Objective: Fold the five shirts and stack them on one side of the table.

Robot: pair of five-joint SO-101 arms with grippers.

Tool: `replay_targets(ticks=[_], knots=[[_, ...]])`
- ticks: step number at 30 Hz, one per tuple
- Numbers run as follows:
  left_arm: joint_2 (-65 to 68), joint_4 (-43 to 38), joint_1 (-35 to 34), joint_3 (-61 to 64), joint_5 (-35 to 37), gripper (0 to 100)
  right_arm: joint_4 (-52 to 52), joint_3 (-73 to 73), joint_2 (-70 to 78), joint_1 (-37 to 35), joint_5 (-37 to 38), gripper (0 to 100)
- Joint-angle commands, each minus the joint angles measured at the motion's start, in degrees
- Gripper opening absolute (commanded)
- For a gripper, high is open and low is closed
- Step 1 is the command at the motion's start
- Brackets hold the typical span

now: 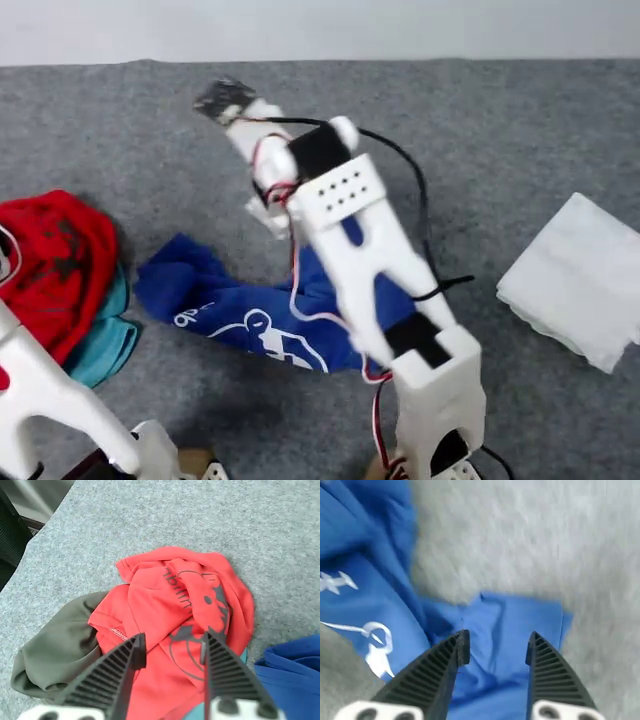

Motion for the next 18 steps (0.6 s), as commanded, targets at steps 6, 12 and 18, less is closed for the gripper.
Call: replay_targets(ticks=[6,12,18], knots=[[-1.67,0.35,0.26,3.21,-0.35,19,0.92,3.6,7.25,6.55,-0.7,18.4],[-1.67,0.35,3.6,5.49,-0.44,19,0.84,-3.6,16.48,5.32,-0.7,18.4],[-1.67,0.35,5.36,5.67,-0.44,19,1.54,-10.11,21.85,2.51,-0.7,18.4]])
